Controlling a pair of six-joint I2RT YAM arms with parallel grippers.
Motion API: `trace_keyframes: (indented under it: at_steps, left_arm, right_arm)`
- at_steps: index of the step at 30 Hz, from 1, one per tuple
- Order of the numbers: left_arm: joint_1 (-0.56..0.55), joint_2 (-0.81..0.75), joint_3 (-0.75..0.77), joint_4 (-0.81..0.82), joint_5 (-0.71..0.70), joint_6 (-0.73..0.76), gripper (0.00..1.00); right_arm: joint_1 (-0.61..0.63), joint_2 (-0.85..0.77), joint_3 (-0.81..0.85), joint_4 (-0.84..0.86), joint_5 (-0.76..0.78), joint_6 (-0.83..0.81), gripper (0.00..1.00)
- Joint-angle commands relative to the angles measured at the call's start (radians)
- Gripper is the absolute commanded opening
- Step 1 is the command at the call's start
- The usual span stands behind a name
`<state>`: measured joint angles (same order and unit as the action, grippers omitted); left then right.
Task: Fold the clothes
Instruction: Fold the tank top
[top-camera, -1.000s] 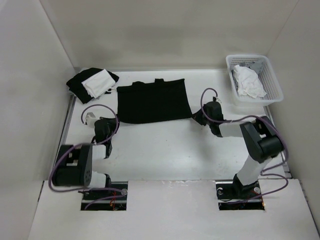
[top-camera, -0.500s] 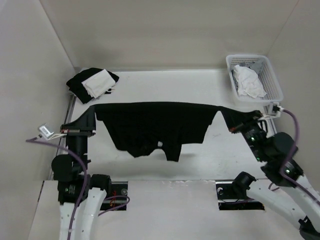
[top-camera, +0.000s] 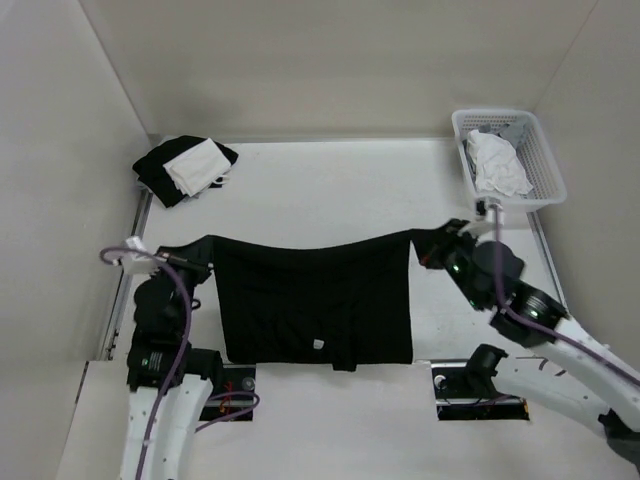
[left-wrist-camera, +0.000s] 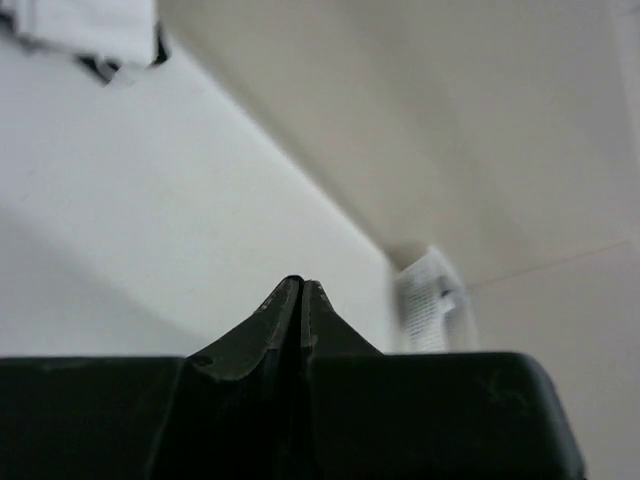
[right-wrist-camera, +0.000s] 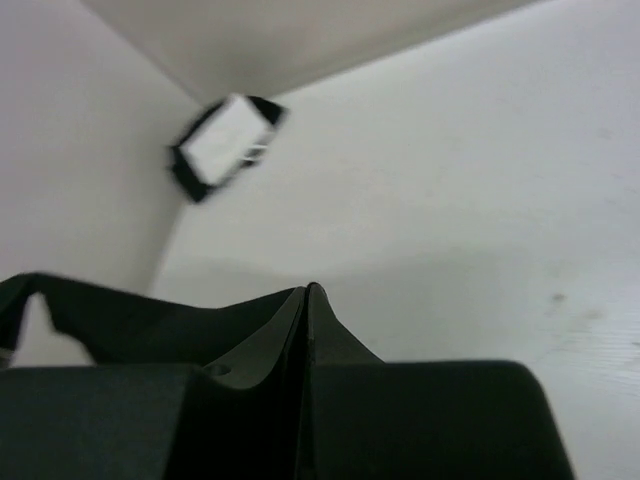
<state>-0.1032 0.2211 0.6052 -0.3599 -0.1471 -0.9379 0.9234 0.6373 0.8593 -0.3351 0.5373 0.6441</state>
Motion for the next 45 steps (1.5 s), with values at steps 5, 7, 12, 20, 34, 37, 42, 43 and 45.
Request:
trace_keyframes:
  at_steps: [5,7,12,20,34,37,42,43,45]
  left_arm:
    - [0.001,0.568,-0.121,0.474,-0.095,0.005,0.00]
    - [-0.011,0.772,-0.073,0.602,-0.121,0.010,0.00]
    - [0.001,1.237,0.190,0.756,-0.105,0.007,0.00]
    - [0.006,1.287,0.277,0.756,-0.066,0.019,0.00]
    - [0.030,0.838,-0.252,0.825,-0.034,-0.021,0.01]
    - [0.033,0.723,-0.346,0.787,-0.023,-0.025,0.01]
    - [0.061,0.545,-0.470,0.702,-0.011,-0.058,0.01]
    - [0.070,0.503,-0.491,0.691,-0.005,-0.058,0.02]
    - [0.082,0.443,-0.522,0.650,0.009,-0.061,0.03]
  right_arm:
    - [-0.553,0.534,-0.071,0.457,-0.583,0.074,0.05]
    - [-0.597,0.752,0.024,0.522,-0.640,0.084,0.04]
    - [-0.676,1.123,0.332,0.532,-0.723,0.114,0.03]
    - [-0.711,1.138,0.400,0.487,-0.743,0.098,0.04]
    - [-0.714,0.820,-0.166,0.731,-0.700,0.180,0.03]
    - [-0.702,0.771,-0.262,0.748,-0.668,0.192,0.03]
    - [-0.673,0.716,-0.400,0.778,-0.631,0.239,0.02]
    - [-0.665,0.707,-0.420,0.780,-0.623,0.242,0.03]
    - [-0.648,0.702,-0.448,0.766,-0.614,0.242,0.03]
